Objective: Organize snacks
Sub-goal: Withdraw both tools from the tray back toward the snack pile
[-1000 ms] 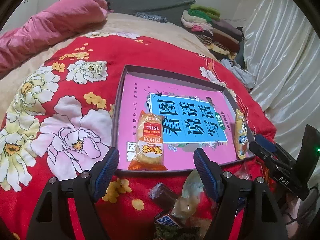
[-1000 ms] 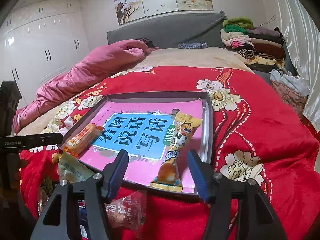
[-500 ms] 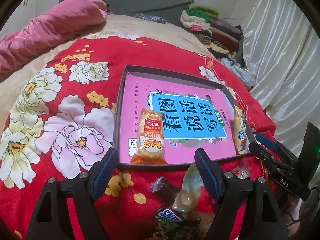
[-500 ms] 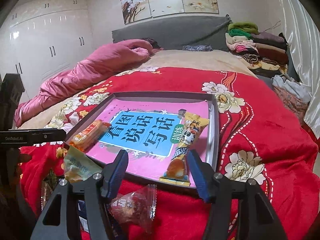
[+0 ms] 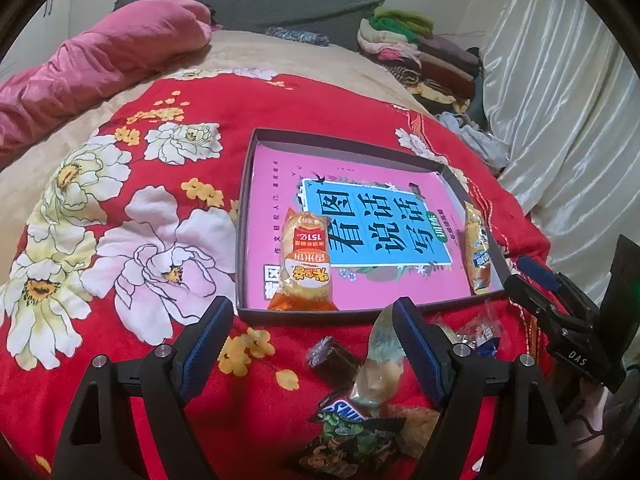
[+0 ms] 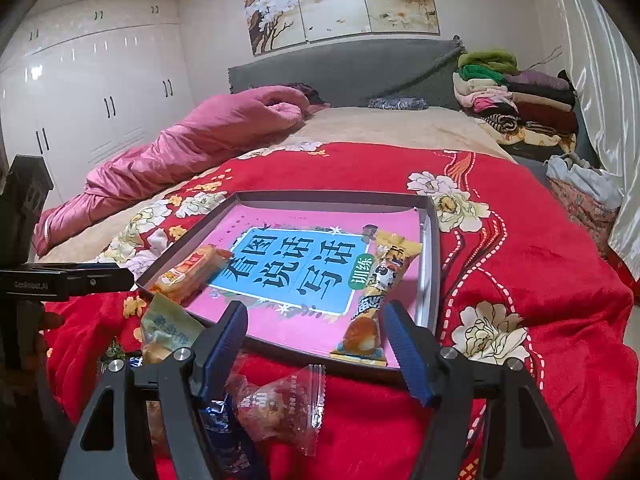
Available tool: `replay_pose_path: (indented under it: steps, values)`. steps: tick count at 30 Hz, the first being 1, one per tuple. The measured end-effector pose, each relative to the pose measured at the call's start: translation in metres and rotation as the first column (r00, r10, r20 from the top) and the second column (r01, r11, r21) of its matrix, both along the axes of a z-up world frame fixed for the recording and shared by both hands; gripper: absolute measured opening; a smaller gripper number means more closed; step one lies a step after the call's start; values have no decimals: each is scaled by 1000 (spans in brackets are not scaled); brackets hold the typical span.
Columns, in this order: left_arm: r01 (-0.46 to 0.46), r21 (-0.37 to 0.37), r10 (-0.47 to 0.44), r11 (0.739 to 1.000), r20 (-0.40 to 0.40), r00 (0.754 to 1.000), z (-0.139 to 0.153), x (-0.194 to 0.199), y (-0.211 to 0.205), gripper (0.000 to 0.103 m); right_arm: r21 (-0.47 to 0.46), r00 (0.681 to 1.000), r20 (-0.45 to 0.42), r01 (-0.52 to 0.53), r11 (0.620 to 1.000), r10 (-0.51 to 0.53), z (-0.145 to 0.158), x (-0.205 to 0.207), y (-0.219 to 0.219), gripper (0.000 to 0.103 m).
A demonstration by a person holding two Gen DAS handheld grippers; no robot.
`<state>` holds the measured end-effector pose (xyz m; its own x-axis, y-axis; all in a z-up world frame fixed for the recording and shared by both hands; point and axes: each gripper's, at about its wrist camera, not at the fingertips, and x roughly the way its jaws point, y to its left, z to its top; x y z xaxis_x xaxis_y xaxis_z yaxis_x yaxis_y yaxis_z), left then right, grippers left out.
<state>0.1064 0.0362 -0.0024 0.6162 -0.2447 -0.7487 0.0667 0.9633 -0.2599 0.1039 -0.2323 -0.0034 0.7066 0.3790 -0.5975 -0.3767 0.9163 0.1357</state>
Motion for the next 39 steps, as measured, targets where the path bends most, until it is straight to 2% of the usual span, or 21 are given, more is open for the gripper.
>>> replay_pose_path:
  steps: [8, 24, 39]
  values:
    - [-9, 7, 9, 1000, 40, 999, 10, -9, 3, 83, -4, 1000, 19, 4, 1000, -4, 4, -5, 0, 72]
    - [9, 30, -9, 1000, -17, 1000, -3, -25, 5, 83, -8, 1000, 8, 13, 1000, -13, 8, -21, 2, 73]
    - [30, 46, -27, 999, -58, 998, -11, -45, 11, 83, -27, 999, 9, -46, 999, 46, 13, -48, 20, 73]
